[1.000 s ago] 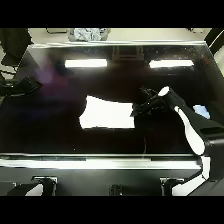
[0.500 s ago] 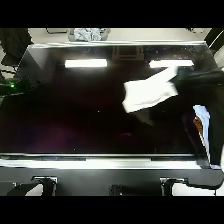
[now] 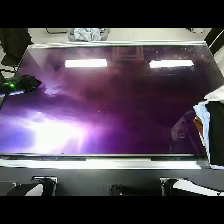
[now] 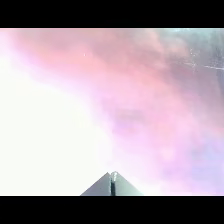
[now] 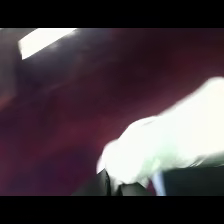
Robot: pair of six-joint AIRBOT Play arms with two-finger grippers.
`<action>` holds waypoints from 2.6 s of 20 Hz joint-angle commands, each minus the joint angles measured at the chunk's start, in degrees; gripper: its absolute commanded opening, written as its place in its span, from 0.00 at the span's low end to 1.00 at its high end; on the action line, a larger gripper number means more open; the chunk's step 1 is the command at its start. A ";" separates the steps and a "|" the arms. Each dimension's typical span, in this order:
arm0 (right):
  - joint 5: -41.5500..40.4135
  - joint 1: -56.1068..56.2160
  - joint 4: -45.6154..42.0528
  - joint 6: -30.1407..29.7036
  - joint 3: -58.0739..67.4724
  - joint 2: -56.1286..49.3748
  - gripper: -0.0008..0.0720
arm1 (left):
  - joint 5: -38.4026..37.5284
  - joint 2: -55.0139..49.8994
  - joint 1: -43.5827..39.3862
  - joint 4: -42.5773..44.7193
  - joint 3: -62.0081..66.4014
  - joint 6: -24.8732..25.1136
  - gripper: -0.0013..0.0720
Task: Fold the shirts.
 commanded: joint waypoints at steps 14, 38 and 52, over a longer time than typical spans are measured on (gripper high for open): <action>16.61 -10.40 -37.83 -7.93 -13.07 7.93 0.07 | 9.44 -2.27 0.02 -0.04 -0.02 0.42 0.06; -0.85 29.70 -25.07 -13.86 -10.27 8.81 0.96 | -24.57 -16.61 -9.27 25.16 19.19 -15.65 0.90; -8.61 51.04 -30.05 -9.79 -36.06 8.13 0.97 | -16.24 -4.59 -13.46 23.08 -13.35 -21.53 0.99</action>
